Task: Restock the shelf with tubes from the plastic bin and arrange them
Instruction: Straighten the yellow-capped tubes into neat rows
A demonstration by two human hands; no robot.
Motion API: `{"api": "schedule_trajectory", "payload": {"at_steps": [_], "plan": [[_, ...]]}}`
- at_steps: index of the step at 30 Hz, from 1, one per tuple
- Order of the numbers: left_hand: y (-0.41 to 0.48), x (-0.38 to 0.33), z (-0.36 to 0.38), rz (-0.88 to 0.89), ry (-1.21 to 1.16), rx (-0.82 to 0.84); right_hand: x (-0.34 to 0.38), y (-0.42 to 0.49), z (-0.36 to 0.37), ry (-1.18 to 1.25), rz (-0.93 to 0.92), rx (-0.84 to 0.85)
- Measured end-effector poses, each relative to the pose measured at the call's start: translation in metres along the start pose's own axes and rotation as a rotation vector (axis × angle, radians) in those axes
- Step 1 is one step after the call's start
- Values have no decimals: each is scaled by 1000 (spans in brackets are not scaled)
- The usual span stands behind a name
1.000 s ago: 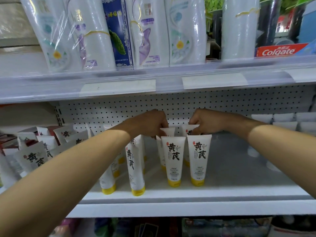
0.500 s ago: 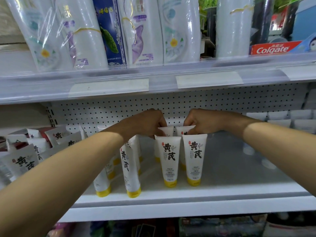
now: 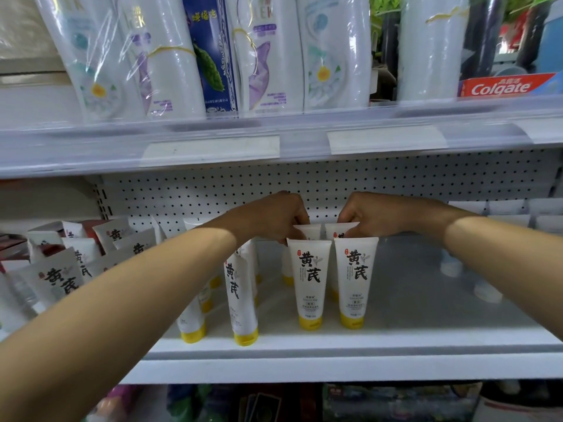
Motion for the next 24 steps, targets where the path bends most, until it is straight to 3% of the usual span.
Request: {"api": "schedule_trajectory", "payload": {"at_steps": [15,24], "plan": [[7,1,1,-18,28,21,-6,0,-3,-16,11,46],[2,1,-6,-47,-73,27,-6,4,-3,69,30,90]]}}
Point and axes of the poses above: each hand's wrist, its own y-axis towards the middle knuckle, its own z-axis out of the palm, x = y × z, the point moved 6 cm from there along y, towards the middle knuckle, and after that the axes turned 1 degree about y, right-handed, at the moved point
